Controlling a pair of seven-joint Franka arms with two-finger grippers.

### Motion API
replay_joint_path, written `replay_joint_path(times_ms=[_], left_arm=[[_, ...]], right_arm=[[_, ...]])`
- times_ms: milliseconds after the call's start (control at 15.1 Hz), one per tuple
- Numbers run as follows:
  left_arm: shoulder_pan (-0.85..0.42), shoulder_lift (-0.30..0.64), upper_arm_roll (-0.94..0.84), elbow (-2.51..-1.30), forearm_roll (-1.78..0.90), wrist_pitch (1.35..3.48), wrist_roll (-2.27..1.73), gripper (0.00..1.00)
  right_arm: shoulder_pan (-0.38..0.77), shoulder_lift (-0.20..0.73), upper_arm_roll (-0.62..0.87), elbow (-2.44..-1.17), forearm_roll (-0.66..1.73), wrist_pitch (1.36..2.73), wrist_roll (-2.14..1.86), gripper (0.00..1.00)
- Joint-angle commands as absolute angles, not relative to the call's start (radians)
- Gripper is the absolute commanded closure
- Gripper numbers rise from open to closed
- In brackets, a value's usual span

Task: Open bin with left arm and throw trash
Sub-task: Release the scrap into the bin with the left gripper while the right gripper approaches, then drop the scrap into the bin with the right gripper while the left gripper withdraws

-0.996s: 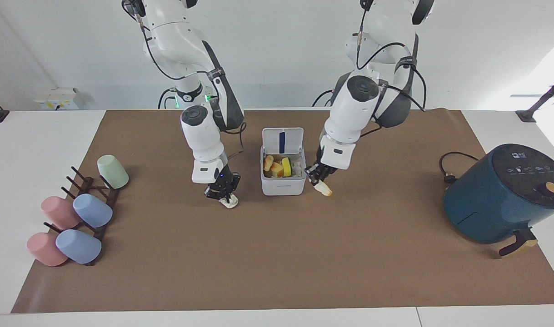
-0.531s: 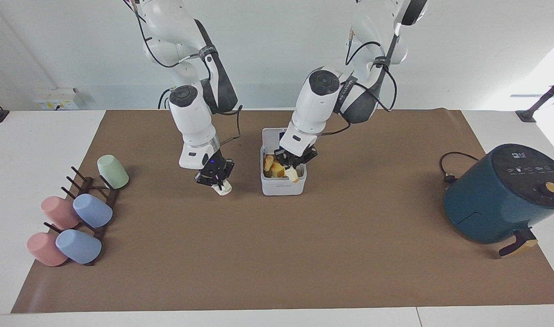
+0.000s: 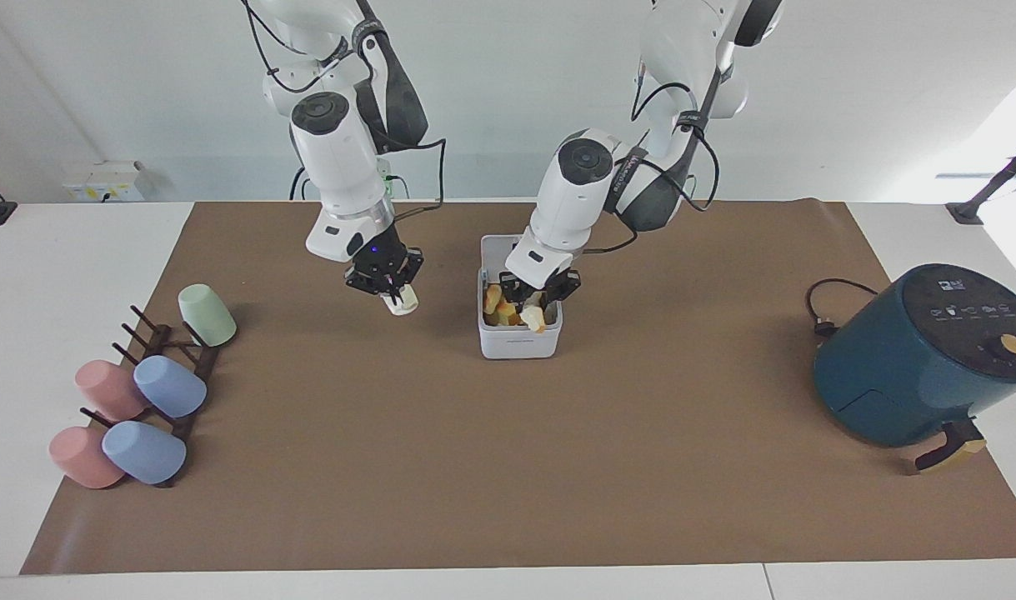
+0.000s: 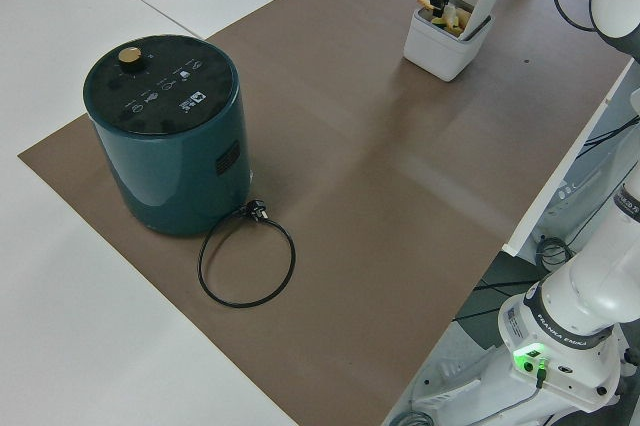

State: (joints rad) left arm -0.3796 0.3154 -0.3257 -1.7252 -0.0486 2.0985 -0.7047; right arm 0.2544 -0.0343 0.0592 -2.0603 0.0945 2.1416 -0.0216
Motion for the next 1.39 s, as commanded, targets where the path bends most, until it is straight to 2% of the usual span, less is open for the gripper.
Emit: replay_joint_path(times_ms=[0,398,664,996,1195,1328], left_arm=[[-0.382,0.284,-0.318,-1.747,-0.066,2.1,-0.683,0.0],[-0.325,0.262,-0.314,-1.606,-0.1,1.935,-0.681,0.0],[-0.236,0.201,-0.311,-1.592,-0.097,1.893,-0.661,0.0],[-0.077,0.121,-0.302,-1.588,-0.091,1.766,-0.424,0.0],[0.038,0.089,-0.302,-1.588,-0.083,1.659,-0.251,0.0],[0.099,0.034,-0.308,-1.597,-0.065,1.615,-0.14,0.0]], right_arm=[[0.242,-0.086,0.068,-2.065,0.083,2.071,0.005,1.0],[0.253,-0.11,0.071,-2.06,0.083,2.034,0.084,1.0],[0.293,-0.101,0.087,-2.057,0.094,2.091,0.236,1.0],[0.434,0.004,0.087,-1.964,0.1,2.161,0.495,1.0],[0.483,0.052,0.089,-1.959,0.101,2.23,0.535,1.0],[0.511,0.084,0.087,-1.956,0.101,2.276,0.567,1.0]])
